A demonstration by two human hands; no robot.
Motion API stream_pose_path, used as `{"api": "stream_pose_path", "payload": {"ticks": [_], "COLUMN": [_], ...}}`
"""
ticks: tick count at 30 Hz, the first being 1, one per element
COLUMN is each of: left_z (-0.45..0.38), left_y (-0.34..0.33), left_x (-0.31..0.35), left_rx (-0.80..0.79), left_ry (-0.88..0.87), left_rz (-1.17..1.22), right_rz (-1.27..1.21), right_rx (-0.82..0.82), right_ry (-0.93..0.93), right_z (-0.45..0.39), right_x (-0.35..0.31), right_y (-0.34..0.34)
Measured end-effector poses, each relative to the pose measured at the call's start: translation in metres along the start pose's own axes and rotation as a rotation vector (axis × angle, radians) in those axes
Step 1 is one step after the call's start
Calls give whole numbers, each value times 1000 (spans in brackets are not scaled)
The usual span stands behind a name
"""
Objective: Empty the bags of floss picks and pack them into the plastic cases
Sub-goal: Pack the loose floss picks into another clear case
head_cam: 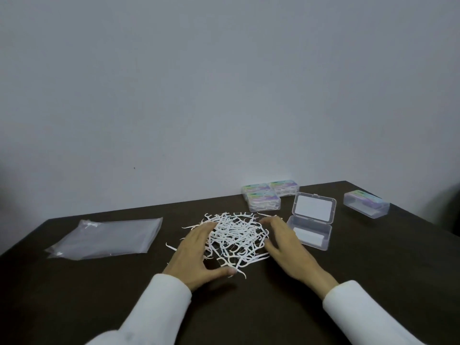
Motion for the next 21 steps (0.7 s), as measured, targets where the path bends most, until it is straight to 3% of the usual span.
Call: {"api": "stream_pose_path", "payload": {"ticks": [9,15,21], "left_z": [-4,-10,-27], "left_y": [4,-4,-14], "left_x": [-48,-59,-53], "left_rx": [-36,-111,-184], "left_ry": [130,204,150], "left_rz": [-157,-103,-124], "right_rz": [16,181,269], "right_rx": [-132,-169,-236], "right_ry": [-210,-371,-298], "right_z": [-33,-45,-47], "right_x": [33,67,48], "right_y": [-44,-50,-48]}}
Point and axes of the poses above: each hand's wrist, its own z-axis away from the middle knuckle, its own y-axis out of the back of the hand, x = y × z, the point moved 9 cm from there along -z, towards the middle knuckle, and after that the axes turned 12 degrees about y, right-handed, at the moved point
